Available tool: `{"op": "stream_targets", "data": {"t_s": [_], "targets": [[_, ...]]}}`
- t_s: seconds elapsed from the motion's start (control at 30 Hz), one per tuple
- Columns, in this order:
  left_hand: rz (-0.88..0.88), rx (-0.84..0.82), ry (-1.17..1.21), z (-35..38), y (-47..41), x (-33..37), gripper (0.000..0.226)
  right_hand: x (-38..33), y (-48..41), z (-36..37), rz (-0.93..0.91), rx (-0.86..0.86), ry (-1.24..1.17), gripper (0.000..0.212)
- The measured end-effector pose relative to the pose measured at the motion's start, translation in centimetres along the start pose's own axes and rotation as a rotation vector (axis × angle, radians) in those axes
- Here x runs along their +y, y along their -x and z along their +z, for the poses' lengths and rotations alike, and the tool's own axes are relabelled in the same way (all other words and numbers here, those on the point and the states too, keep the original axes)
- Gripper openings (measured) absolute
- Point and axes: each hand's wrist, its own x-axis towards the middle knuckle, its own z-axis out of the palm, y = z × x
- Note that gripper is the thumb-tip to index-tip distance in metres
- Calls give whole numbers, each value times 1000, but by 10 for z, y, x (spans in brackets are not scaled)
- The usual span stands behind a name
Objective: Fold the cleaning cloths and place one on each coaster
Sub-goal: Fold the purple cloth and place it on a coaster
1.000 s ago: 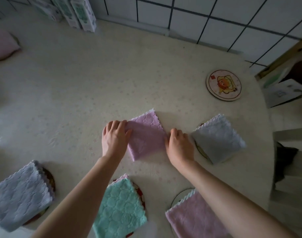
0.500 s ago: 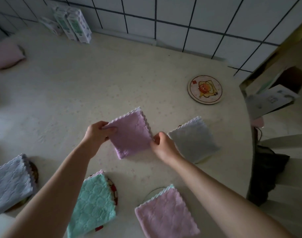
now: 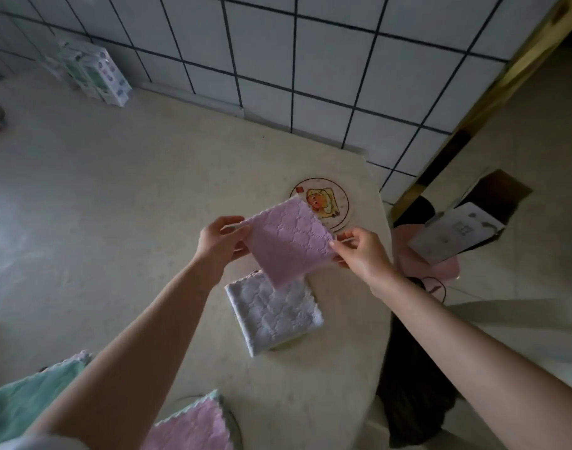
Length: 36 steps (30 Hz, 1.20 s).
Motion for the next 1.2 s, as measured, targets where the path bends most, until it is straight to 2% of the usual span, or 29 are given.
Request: {"op": "stream_targets", "data": {"t_s": [0.2, 0.4, 0.63, 0.73, 0.83, 1.0, 1.13, 1.2], "targets": [[91, -5, -138, 69, -56, 32, 18, 3, -64, -32, 48, 104, -63, 14], [151, 48, -333, 104, -105, 37, 19, 7, -104, -36, 128, 137, -114, 15], [239, 81, -625, 109, -136, 24, 15, 17, -125, -39, 224, 126, -22, 15], [241, 98, -736, 106, -142, 22, 14, 15, -127, -42, 207, 98, 99, 22], [209, 100, -778, 107, -145, 26, 14, 10, -127, -43, 226, 68, 166, 26], [211, 16, -860, 109, -146, 24, 16, 5, -131, -41, 247, 38, 241, 20], [174, 24, -793, 104, -143, 23, 9, 4, -136, -43, 182, 36, 318, 8], [139, 35, -744, 99, -138, 21, 7, 1, -141, -45, 140, 32, 330, 16]]}}
